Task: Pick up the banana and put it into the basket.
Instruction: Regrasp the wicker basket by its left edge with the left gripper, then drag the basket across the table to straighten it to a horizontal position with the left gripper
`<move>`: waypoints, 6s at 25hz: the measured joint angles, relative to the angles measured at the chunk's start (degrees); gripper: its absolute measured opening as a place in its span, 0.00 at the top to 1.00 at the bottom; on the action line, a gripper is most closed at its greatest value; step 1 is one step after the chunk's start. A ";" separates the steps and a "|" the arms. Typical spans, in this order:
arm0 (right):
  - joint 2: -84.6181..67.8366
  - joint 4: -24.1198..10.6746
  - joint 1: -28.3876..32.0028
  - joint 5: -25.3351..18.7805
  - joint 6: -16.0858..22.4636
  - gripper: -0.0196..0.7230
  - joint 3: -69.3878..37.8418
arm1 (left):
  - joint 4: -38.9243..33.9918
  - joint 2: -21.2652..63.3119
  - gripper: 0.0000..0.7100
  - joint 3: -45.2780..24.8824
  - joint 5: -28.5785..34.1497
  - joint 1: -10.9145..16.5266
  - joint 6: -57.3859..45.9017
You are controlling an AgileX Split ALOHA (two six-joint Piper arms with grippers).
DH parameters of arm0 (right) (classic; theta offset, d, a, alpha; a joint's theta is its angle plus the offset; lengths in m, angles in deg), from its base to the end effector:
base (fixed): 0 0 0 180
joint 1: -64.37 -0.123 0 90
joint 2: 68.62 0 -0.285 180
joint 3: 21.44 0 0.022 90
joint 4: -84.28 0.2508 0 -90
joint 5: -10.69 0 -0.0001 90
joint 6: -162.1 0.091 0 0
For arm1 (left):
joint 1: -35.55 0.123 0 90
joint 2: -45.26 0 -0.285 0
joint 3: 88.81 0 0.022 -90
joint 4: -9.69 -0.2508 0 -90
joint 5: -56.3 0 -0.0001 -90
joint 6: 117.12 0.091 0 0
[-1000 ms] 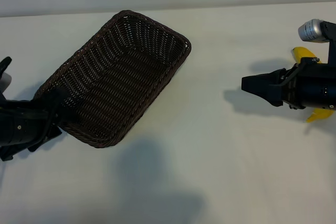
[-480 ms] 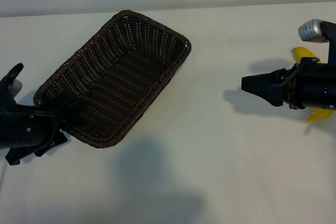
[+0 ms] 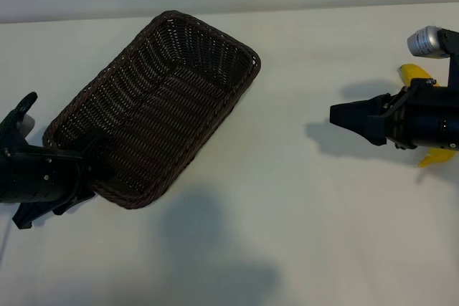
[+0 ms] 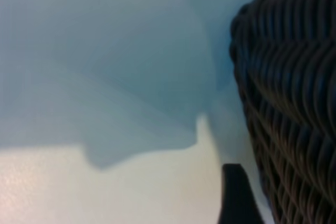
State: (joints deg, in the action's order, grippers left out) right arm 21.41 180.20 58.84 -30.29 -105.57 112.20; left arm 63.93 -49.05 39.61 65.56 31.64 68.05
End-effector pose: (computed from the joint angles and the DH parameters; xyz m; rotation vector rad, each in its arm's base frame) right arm 0.2340 0.0824 0.1961 -0.2836 2.2362 0.9545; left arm 0.2222 -0.0272 0.1327 -0.9916 2.5249 -0.4666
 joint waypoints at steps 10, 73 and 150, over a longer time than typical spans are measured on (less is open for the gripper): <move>0.00 0.00 0.00 -0.05 0.00 0.38 0.00 | 0.90 -0.38 0.78 0.00 -2.41 0.00 -0.47; 0.00 2.84 0.00 -0.05 0.07 0.38 0.05 | -21.98 -28.06 0.78 46.99 25.97 -5.36 5.11; 0.00 2.97 0.00 -0.10 -0.09 0.38 0.05 | -33.05 -10.87 0.19 47.77 34.20 -5.36 -2.91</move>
State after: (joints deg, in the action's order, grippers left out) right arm 21.41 183.17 58.84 -30.39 -105.66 112.24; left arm 30.88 -59.93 87.38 99.76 26.28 65.14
